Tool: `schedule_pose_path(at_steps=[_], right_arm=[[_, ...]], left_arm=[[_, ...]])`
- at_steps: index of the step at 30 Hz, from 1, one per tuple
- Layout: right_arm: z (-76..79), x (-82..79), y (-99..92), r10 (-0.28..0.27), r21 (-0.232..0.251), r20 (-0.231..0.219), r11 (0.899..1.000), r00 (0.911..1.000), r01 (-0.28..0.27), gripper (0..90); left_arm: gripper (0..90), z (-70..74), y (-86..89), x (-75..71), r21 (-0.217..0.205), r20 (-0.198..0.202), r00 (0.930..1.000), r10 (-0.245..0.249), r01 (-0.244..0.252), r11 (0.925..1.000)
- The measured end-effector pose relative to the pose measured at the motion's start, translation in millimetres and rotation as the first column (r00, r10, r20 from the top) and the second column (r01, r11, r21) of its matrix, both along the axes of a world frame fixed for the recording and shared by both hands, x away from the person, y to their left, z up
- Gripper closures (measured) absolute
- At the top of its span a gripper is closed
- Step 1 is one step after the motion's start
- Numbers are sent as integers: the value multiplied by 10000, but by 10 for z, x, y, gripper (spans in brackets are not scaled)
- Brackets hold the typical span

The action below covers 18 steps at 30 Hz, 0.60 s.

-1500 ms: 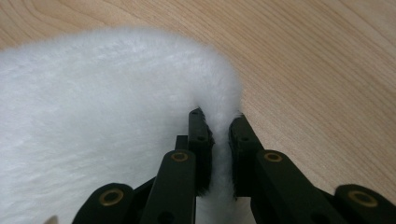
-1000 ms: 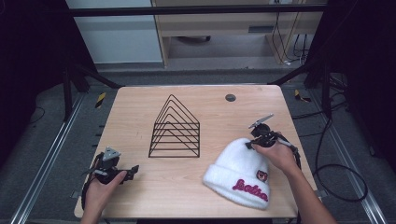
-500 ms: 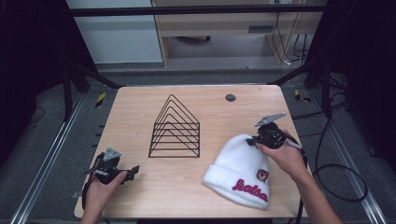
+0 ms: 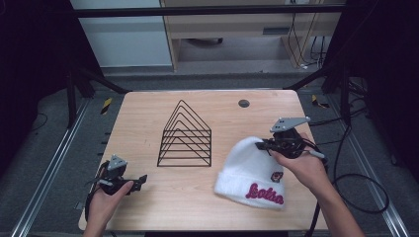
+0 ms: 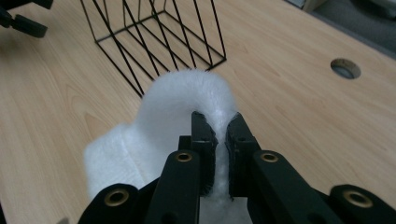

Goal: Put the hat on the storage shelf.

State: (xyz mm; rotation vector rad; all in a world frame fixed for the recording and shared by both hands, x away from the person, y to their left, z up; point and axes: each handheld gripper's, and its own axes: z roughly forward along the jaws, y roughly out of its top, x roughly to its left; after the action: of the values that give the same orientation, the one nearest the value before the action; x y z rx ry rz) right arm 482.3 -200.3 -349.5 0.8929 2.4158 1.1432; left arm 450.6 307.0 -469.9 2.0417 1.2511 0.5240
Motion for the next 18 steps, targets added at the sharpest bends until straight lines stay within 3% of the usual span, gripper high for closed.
schedule_pose_path(at_steps=[3, 10, 18], right_arm=[[155, -35, 14, 147, 135, 335, 9998, 9993, -151, 847], [314, -4, -2, 134, 396, 644, 9991, 9978, -160, 847], [538, 158, -28, -23, 371, 928, 9993, 9957, -12, 847]], left_arm=[[66, 51, -5, -7, 4, 65, 10000, -71, 71, 10000], [62, 171, -29, -28, -45, 283, 9993, -238, 240, 9997], [58, 377, -77, -41, -237, 570, 9972, -480, 494, 9985]])
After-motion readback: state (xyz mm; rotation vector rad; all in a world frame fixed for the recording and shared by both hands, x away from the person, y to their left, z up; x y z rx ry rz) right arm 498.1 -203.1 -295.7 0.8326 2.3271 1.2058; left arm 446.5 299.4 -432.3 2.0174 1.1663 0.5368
